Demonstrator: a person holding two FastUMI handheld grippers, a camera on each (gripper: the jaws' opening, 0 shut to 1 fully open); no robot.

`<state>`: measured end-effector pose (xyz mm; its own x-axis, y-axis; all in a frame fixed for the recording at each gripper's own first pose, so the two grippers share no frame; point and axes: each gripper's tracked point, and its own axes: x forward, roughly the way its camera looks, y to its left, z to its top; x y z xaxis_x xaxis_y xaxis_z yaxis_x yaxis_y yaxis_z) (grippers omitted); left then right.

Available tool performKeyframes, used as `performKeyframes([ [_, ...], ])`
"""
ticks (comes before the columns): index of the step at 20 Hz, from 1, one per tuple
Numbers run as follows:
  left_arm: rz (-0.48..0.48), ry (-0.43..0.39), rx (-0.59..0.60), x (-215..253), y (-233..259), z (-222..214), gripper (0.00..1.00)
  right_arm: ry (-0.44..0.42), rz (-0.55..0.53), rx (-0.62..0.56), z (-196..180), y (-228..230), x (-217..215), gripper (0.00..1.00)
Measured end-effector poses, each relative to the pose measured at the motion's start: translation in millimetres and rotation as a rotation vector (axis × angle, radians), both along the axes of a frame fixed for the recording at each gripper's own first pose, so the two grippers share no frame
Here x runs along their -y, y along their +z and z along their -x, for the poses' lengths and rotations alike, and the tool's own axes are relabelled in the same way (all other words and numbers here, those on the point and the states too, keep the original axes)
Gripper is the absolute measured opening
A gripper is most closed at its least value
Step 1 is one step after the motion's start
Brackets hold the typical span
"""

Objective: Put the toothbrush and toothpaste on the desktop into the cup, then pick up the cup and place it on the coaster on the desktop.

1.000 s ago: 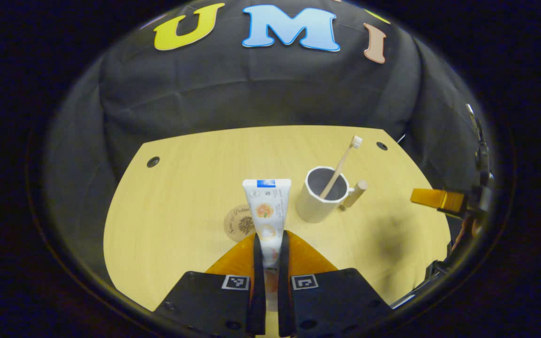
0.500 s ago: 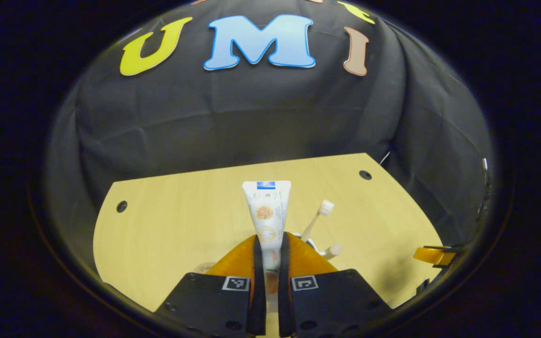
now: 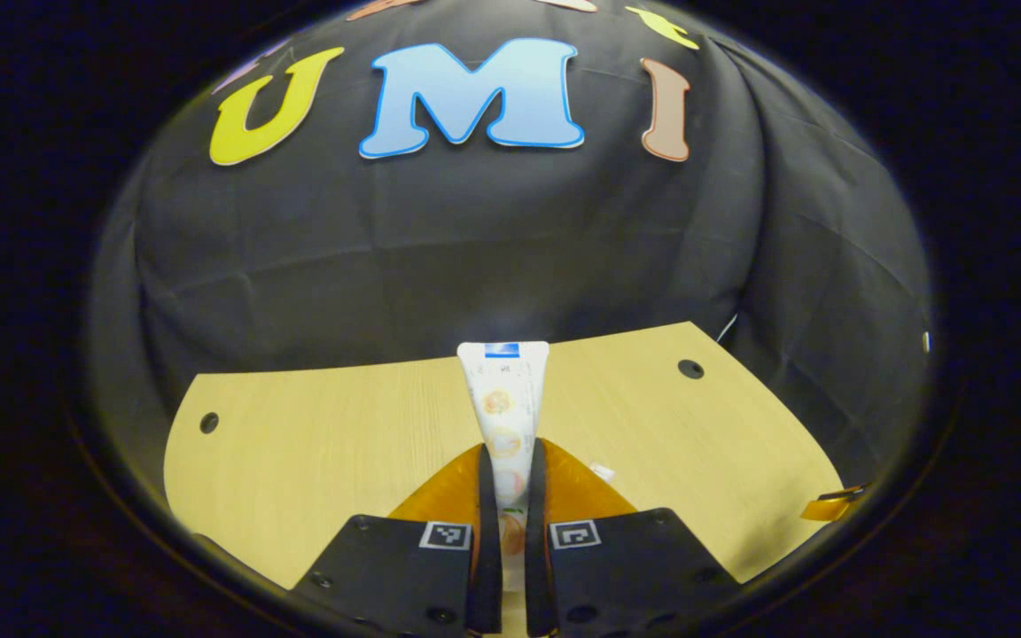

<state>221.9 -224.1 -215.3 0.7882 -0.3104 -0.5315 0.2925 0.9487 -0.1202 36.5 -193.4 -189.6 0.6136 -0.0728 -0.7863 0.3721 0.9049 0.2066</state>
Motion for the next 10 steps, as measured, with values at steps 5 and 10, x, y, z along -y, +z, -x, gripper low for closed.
performKeyframes([
  [5, 0.038, 0.044, -0.014, -3, -20, -5, 0.18, 0.0, 0.022, -0.011, 1, 3, 17, 0.43],
  [10, -0.02, 0.071, 0.022, -3, -35, -3, 0.18, -0.007, 0.032, -0.017, 0, 6, 26, 0.43],
])
